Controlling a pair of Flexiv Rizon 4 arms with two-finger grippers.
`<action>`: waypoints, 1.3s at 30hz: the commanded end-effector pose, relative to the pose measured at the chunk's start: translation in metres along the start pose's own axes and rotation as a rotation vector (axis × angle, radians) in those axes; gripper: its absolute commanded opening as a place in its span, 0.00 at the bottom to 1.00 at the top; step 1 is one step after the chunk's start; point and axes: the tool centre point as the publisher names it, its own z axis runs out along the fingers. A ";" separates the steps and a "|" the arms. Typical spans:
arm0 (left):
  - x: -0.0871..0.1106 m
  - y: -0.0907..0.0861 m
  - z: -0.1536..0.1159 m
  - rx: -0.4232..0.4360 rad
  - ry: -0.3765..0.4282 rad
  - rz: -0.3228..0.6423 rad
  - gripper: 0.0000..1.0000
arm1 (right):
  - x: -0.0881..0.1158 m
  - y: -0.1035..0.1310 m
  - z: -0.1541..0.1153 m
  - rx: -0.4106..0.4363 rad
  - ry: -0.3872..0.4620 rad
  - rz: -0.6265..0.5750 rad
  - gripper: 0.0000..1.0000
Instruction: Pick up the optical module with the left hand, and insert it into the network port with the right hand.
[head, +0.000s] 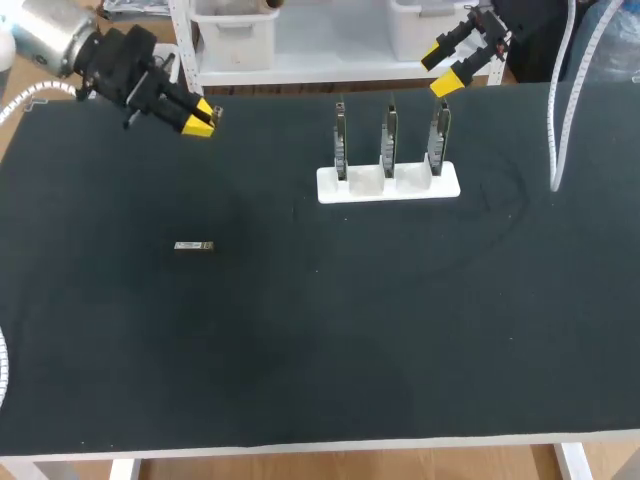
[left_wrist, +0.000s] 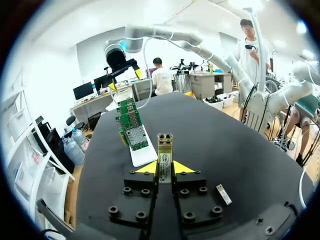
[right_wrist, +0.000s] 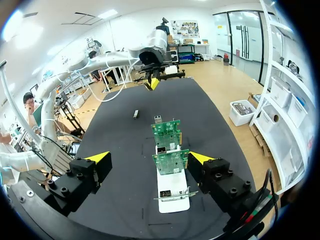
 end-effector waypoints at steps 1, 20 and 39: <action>0.005 0.012 -0.003 0.056 -0.041 0.000 0.00 | -0.002 -0.008 -0.002 -0.176 0.003 0.001 1.00; -0.021 0.026 0.003 -0.129 0.011 -0.020 0.00 | -0.002 -0.008 -0.002 -0.176 0.003 0.001 1.00; -0.055 0.052 0.009 -0.285 -0.128 -0.064 0.00 | -0.002 -0.008 -0.002 -0.176 0.003 0.001 1.00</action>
